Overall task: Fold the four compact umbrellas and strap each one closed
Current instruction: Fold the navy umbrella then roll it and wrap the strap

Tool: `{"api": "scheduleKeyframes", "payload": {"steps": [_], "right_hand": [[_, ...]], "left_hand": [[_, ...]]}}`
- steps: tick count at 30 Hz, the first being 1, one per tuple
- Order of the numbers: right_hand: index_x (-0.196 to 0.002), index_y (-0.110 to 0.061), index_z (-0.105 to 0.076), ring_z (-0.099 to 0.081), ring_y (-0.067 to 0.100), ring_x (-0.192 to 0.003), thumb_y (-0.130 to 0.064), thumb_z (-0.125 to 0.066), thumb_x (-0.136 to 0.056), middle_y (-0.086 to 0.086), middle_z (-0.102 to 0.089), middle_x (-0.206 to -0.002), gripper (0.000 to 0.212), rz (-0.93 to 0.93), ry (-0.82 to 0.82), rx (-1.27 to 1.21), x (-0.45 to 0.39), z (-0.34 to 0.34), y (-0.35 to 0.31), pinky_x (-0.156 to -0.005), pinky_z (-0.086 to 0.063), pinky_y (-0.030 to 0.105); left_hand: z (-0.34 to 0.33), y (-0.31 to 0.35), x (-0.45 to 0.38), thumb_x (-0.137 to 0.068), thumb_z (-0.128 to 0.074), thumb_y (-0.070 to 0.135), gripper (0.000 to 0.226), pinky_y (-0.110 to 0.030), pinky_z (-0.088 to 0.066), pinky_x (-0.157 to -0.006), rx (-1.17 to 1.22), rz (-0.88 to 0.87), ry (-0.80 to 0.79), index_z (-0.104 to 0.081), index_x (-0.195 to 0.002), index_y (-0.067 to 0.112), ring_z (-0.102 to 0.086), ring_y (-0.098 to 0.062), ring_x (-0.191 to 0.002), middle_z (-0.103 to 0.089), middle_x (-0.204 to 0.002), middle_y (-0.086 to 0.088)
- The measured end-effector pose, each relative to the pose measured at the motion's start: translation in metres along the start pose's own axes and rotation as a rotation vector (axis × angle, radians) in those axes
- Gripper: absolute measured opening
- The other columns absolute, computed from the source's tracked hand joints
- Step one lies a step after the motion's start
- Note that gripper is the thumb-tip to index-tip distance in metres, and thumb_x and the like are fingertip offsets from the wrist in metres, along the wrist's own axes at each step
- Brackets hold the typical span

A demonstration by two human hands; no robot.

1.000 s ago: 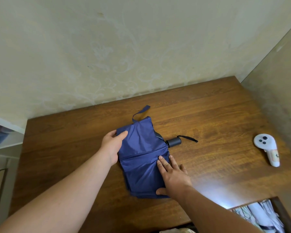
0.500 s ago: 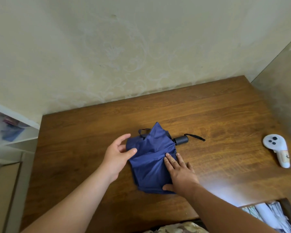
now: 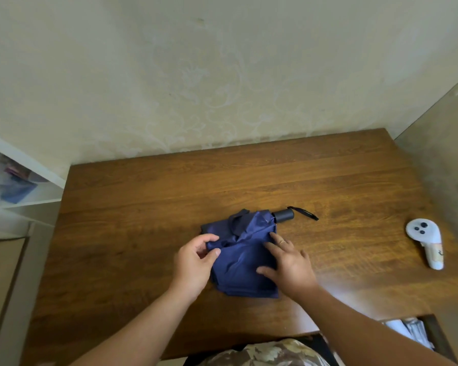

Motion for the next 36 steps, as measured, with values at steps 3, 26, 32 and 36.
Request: {"api": "scheduleKeyframes", "payload": {"steps": [3,26,32,36], "right_hand": [[-0.133,-0.025,-0.067,-0.063,0.019,-0.117,-0.045,-0.076,-0.09,-0.006,-0.067,-0.127,0.049,0.019,0.285,-0.195,-0.005,0.028,-0.001,-0.095,-0.052,0.037],[-0.087,-0.026,-0.078,-0.056,0.021,-0.085,-0.026,-0.09,-0.077,-0.009,-0.056,-0.086,0.016,0.156,0.343,-0.061,0.022,0.006,0.015,-0.065,-0.052,0.04],[-0.091,-0.026,-0.08,-0.056,0.022,-0.083,-0.03,-0.088,-0.08,-0.009,-0.057,-0.085,0.014,0.124,0.348,-0.075,0.025,-0.001,0.011,-0.065,-0.051,0.039],[-0.09,-0.026,-0.079,-0.055,0.023,-0.082,-0.023,-0.089,-0.078,-0.008,-0.057,-0.083,0.015,0.116,0.352,-0.086,0.027,-0.003,0.018,-0.065,-0.051,0.04]], "left_hand": [[0.001,-0.001,-0.001,-0.094,-0.078,0.013,0.032,-0.016,-0.051,-0.07,-0.026,-0.019,-0.001,-0.072,-0.108,0.041,-0.065,0.011,-0.085,-0.073,-0.092,0.017],[-0.001,-0.032,0.004,-0.095,-0.076,0.028,0.035,-0.026,-0.052,-0.083,-0.54,-0.239,-0.119,-0.066,-0.125,0.042,-0.06,-0.002,-0.095,-0.062,-0.098,0.021],[-0.004,-0.04,0.01,-0.087,-0.084,0.03,0.034,-0.033,-0.055,-0.073,-0.688,-0.418,-0.087,-0.06,-0.11,0.039,-0.065,-0.006,-0.083,-0.063,-0.09,0.02],[-0.005,-0.049,0.007,-0.088,-0.082,0.029,0.029,-0.034,-0.048,-0.07,-0.801,-0.537,-0.098,-0.06,-0.103,0.04,-0.065,-0.009,-0.079,-0.067,-0.088,0.019]]}}
Point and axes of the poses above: each hand's wrist, its own x-axis away from the middle knuckle, its own z-axis out of the back of the hand, y = z × x, the point moved 2 cm from there along -x, towards the middle knuckle
